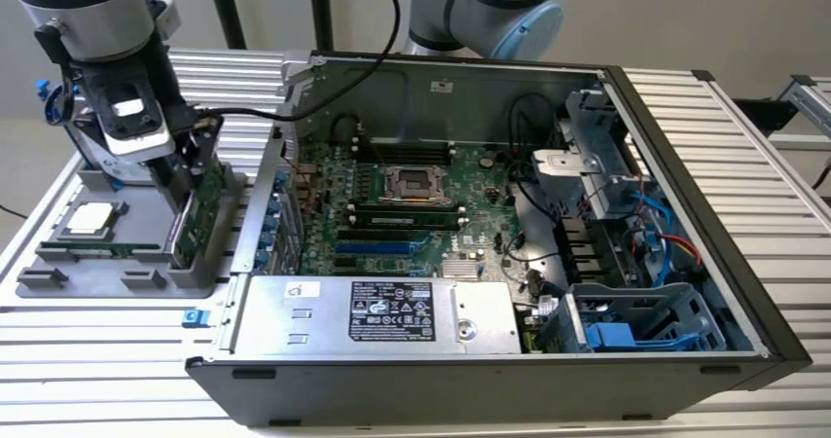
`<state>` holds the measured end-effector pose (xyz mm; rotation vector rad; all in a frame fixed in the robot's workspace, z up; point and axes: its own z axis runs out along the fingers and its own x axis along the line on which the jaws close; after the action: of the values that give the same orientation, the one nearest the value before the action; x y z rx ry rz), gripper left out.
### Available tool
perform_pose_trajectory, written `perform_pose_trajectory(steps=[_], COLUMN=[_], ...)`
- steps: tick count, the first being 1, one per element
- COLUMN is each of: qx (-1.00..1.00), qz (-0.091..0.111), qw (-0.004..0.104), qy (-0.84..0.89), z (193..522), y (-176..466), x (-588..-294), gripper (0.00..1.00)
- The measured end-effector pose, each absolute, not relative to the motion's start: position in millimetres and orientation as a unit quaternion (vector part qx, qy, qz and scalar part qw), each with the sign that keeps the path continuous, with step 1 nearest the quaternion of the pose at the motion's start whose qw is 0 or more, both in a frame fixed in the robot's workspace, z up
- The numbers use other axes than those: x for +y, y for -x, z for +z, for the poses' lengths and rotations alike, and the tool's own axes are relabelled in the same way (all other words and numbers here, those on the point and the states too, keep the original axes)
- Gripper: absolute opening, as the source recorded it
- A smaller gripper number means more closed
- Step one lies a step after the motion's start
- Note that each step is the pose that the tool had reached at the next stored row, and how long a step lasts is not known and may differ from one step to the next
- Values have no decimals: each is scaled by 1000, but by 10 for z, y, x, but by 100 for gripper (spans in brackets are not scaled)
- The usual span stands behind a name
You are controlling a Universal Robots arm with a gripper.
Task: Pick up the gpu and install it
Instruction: 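Pick up the gpu and move the gpu toward the slot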
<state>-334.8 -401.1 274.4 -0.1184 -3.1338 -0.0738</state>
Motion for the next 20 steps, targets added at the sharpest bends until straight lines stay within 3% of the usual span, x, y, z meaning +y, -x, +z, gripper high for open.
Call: perform_pose_trajectory(steps=[20], qx=[-999], qz=[-23], qw=[4], qy=[38], z=[2554], y=[3330], x=[-4033], gripper=[100])
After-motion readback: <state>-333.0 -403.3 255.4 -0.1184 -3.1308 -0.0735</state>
